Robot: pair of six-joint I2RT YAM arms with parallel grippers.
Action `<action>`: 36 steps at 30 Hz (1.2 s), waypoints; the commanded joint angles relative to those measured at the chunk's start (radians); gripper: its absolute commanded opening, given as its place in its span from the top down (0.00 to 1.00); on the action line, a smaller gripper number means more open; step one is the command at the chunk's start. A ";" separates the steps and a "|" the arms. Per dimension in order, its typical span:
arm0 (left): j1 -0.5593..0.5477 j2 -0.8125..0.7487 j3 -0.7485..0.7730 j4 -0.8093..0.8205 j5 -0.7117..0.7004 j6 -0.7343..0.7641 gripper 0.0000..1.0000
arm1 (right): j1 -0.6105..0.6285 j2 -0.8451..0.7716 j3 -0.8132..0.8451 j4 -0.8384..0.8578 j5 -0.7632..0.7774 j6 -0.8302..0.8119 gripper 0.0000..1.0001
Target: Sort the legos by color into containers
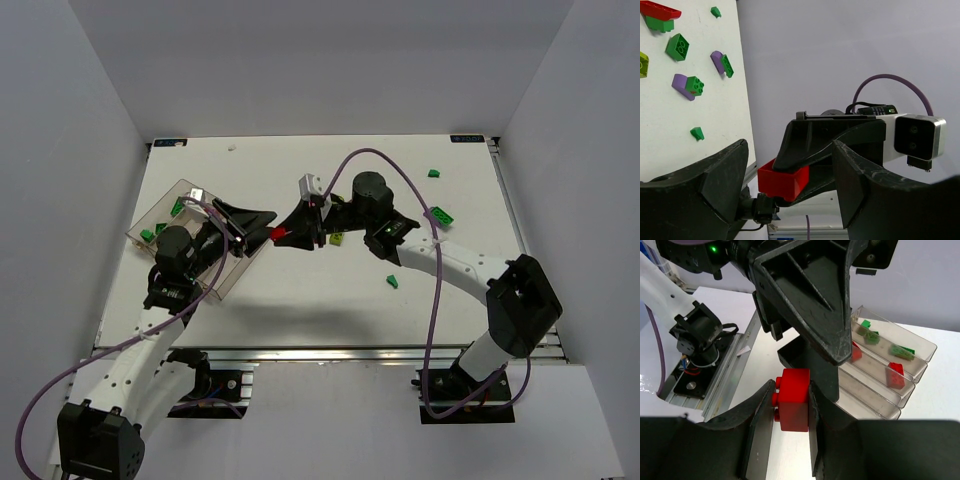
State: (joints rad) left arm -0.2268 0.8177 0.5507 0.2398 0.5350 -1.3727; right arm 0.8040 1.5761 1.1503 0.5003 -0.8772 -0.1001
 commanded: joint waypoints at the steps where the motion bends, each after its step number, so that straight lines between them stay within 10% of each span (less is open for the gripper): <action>1: -0.008 -0.028 -0.006 0.009 -0.001 -0.003 0.23 | 0.001 -0.002 0.057 0.072 0.009 0.031 1.00; 19: -0.008 -0.041 -0.031 0.046 0.002 -0.025 0.31 | 0.011 0.068 0.101 0.112 0.095 0.088 1.00; 25: -0.008 -0.034 -0.054 0.092 0.000 -0.043 0.51 | 0.011 0.065 0.094 0.107 0.087 0.089 1.00; 36: -0.008 -0.003 -0.044 0.107 -0.003 -0.040 0.34 | 0.012 0.062 0.085 0.113 0.067 0.092 1.00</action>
State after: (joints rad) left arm -0.2314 0.8135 0.4984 0.3214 0.5240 -1.4242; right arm 0.8085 1.6466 1.2148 0.5758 -0.7956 -0.0216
